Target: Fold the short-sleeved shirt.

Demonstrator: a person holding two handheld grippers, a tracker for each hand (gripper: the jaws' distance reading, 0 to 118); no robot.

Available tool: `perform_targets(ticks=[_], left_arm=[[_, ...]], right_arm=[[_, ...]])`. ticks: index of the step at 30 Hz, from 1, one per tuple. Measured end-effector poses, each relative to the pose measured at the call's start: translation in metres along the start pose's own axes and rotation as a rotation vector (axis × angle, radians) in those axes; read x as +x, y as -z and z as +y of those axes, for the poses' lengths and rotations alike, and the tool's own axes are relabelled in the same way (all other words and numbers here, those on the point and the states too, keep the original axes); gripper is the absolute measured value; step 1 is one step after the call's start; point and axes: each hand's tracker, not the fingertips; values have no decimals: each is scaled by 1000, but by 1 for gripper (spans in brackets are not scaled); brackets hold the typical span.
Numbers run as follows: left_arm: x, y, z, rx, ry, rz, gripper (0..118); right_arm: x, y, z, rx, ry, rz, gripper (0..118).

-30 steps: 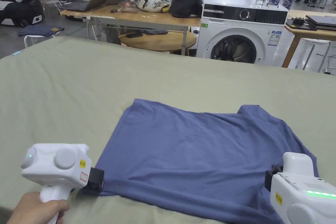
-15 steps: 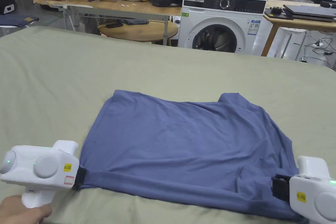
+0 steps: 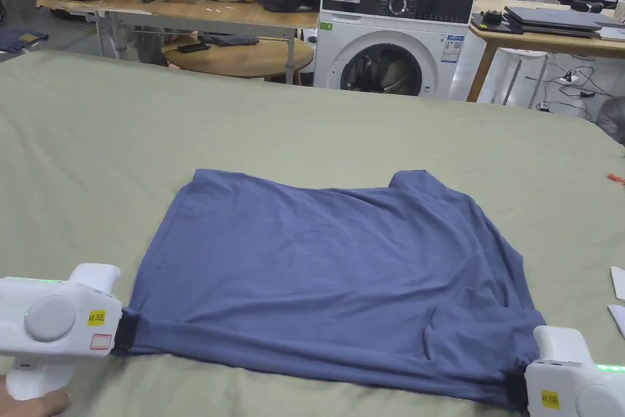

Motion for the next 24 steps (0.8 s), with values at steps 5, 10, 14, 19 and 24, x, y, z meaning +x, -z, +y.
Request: perform_targets(ticks=[5, 10, 14, 19, 24], left_arm=[[-6, -35, 15, 113, -19, -53, 2], [-5, -50, 59, 243, -32, -61, 2], [-1, -31, 112, 267, -27, -48, 2], [-9, 14, 166, 220, -59, -52, 2], [-11, 66, 190, 102, -67, -19, 2]], right_arm=[[2, -33, 19, 96, 30, 11, 5], [-1, -37, 75, 181, 39, 10, 5], [-2, -17, 129, 224, 41, -4, 5], [-2, 31, 182, 218, 49, -7, 5], [-1, 94, 203, 115, 18, -9, 5]])
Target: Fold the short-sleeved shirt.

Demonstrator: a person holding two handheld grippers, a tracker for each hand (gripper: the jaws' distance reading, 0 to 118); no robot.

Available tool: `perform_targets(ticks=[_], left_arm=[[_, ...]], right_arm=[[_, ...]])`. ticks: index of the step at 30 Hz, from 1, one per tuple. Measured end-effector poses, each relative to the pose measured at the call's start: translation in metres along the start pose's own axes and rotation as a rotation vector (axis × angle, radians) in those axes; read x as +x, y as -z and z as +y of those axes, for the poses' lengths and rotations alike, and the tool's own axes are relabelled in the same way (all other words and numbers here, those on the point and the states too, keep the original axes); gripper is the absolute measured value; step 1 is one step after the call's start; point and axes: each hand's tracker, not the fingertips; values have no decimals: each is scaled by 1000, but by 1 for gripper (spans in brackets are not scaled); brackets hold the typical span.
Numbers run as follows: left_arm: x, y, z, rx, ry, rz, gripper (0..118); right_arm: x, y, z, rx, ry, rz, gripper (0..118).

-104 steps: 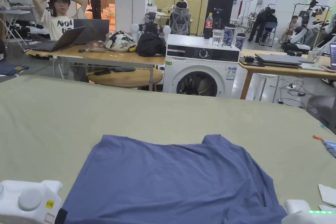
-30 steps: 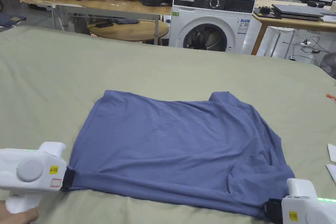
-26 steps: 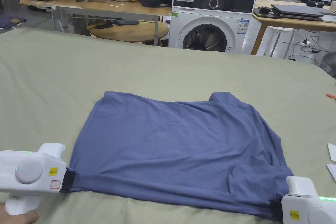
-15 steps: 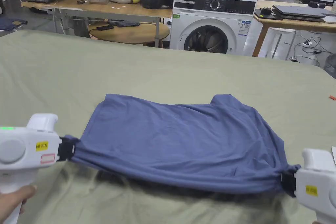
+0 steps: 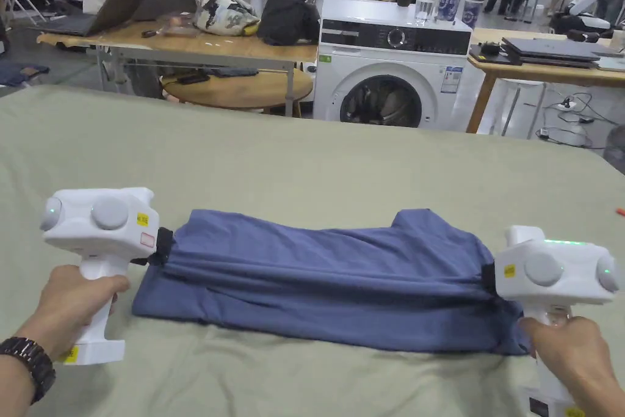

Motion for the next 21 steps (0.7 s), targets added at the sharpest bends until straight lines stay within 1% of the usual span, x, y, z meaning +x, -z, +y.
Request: perform_targets(ticks=[3, 6, 9, 10, 11, 12, 13, 14, 15, 16, 19, 21], left_arm=[[0, 20, 1, -36, 7, 6, 2], [0, 31, 3, -59, 16, 11, 2], [1, 30, 5, -54, 9, 5, 2], [2, 27, 5, -49, 2, 4, 4], [3, 20, 5, -38, 3, -1, 19], [4, 13, 2, -12, 8, -4, 33], [6, 5, 2, 29, 16, 5, 44], [8, -8, -2, 69, 18, 3, 48], [10, -21, -8, 110, 24, -14, 48], [12, -33, -15, 141, 33, -29, 48], [22, -62, -42, 253, 69, -57, 48], [30, -76, -64, 326, 104, -44, 47]], right_arm=[[-1, 25, 0, -35, -16, -4, 5], [-1, 35, 1, -42, -8, -2, 7], [-3, 33, 3, -17, -3, -16, 13], [-4, 29, 3, -1, -3, -17, 22], [-6, 23, 4, 31, -3, -29, 44], [-8, 16, 5, 68, -10, -52, 59], [-10, 6, 3, 97, -7, -53, 62], [-12, -5, 1, 136, -3, -46, 62], [-15, -17, -3, 172, -1, -14, 62], [-18, -26, -7, 204, 5, -3, 62], [-31, -56, -25, 299, 16, 7, 61], [-45, -74, -40, 366, 20, -8, 46]])
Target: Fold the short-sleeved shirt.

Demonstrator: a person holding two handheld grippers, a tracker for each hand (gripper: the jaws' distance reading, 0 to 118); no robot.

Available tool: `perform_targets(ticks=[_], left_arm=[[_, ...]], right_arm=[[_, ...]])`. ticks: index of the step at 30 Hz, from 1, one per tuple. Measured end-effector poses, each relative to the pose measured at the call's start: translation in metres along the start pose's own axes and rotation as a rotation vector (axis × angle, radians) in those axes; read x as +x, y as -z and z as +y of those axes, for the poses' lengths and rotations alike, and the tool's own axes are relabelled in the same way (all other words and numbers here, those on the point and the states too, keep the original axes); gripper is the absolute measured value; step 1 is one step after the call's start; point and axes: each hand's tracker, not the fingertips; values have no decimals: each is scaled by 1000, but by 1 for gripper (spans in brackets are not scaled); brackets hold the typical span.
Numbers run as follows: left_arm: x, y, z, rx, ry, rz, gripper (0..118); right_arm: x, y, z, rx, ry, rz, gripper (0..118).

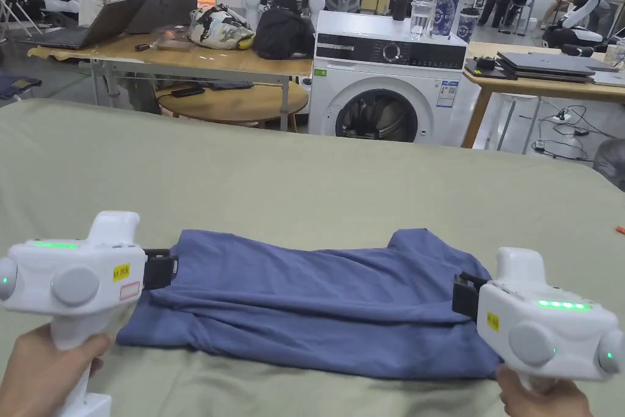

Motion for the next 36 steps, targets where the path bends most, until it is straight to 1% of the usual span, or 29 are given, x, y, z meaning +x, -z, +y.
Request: perform_targets(ticks=[1, 2, 3, 4, 5, 7, 9, 11, 13, 14, 16, 19, 20, 21, 22, 23, 25, 28, 29, 30, 31, 33, 34, 36], left_arm=[[6, -9, -7, 38, 15, 15, 47], [12, -20, -16, 72, 36, 36, 46], [18, -28, -22, 105, 52, 53, 39], [18, -26, -27, 112, 64, 66, 23], [20, -29, -31, 108, 65, 75, 0], [21, -38, -38, 117, 46, 74, 0], [15, -37, -36, 74, 18, 43, 0], [10, -36, -33, 54, 13, 56, 0], [0, -26, -21, -12, -13, 61, 0], [-9, -20, -14, -52, -34, 42, 0], [-23, 1, 1, -169, -75, 32, 0], [-45, 40, 18, -316, -116, -33, 0], [-44, 48, 22, -354, -139, -45, 24], [-45, 59, 25, -386, -136, -21, 47], [-46, 69, 26, -413, -135, 1, 63], [-45, 79, 26, -450, -123, 18, 65], [-48, 103, 21, -525, -100, 48, 66], [-42, 130, 1, -695, -79, 151, 65], [-42, 136, -8, -742, -81, 154, 65], [-41, 130, -11, -673, -90, 141, 65], [-37, 123, -9, -623, -92, 161, 65], [-28, 119, -14, -609, -37, 180, 65], [-25, 116, -17, -592, -4, 162, 61], [-19, 107, -19, -564, 12, 118, 38]], right_arm=[[-4, -7, -3, 24, 3, -10, 41], [-8, -15, -7, 49, 1, -13, 41], [-12, -19, -12, 59, 10, -8, 21], [-15, -23, -15, 76, 26, -14, 4], [-18, -29, -19, 115, 31, -33, 0], [-28, -43, -22, 119, 13, -26, 0], [-30, -49, -23, 122, 26, -9, 0], [-31, -51, -24, 118, 27, 4, 0], [-32, -51, -25, 111, 16, 7, 0], [-32, -50, -26, 104, 8, 8, 0], [-29, -47, -28, 88, 8, 13, 0], [-25, -42, -32, 61, 5, 13, 0], [-24, -41, -33, 50, 2, 10, 0], [-23, -40, -35, 44, 3, 8, 0], [-21, -40, -37, 41, 6, 6, 0], [-19, -40, -38, 33, 8, 0, 0], [-16, -40, -42, 26, 11, -6, 0], [-10, -41, -45, 10, 11, -18, 0], [-8, -41, -46, 5, 11, -22, 0], [-6, -42, -47, 2, 10, -24, 0], [-3, -44, -48, -2, 9, -29, 0], [3, -45, -48, -12, 14, -33, 0], [6, -45, -48, -18, 18, -35, 0], [17, -41, -44, -41, 22, -39, 0]])
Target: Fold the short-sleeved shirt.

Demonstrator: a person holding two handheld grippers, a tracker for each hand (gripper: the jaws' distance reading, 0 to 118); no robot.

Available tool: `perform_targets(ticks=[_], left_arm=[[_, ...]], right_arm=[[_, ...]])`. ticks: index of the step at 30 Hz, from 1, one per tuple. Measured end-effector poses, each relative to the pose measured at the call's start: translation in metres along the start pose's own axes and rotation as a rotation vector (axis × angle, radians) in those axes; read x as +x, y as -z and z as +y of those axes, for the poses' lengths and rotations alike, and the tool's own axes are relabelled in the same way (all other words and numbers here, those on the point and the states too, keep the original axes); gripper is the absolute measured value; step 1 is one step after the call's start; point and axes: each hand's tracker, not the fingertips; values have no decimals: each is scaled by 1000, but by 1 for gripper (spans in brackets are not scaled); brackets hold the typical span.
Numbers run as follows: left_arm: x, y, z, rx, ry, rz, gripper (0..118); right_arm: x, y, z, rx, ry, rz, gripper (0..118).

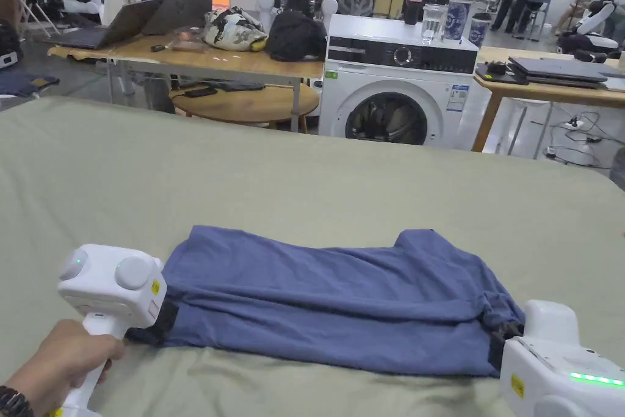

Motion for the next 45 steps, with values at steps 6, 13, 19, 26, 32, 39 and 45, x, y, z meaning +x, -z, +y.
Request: perform_targets(ticks=[6, 13, 19, 26, 32, 39, 45], left_arm=[[-3, -14, -15, 50, 18, -44, 0], [-16, -21, -27, 115, -28, -75, 0], [-16, -27, -40, 136, -43, -94, 0], [-15, -53, -49, 207, -45, -104, 0], [-21, -106, -61, 271, -37, -119, 0], [-37, -129, -116, 249, -34, -133, 0], [-41, -100, -152, 162, -21, -116, 0]], right_arm=[[40, 31, 34, -94, 22, 18, 3], [53, 111, 21, -426, -66, 51, 72], [53, 119, -4, -447, 23, 87, 3], [43, 90, 7, -411, -38, 104, 2], [44, 26, 31, -346, -67, 105, 2], [45, -40, -11, -422, -111, 73, 2], [37, -54, -66, -506, -121, 33, 2]])
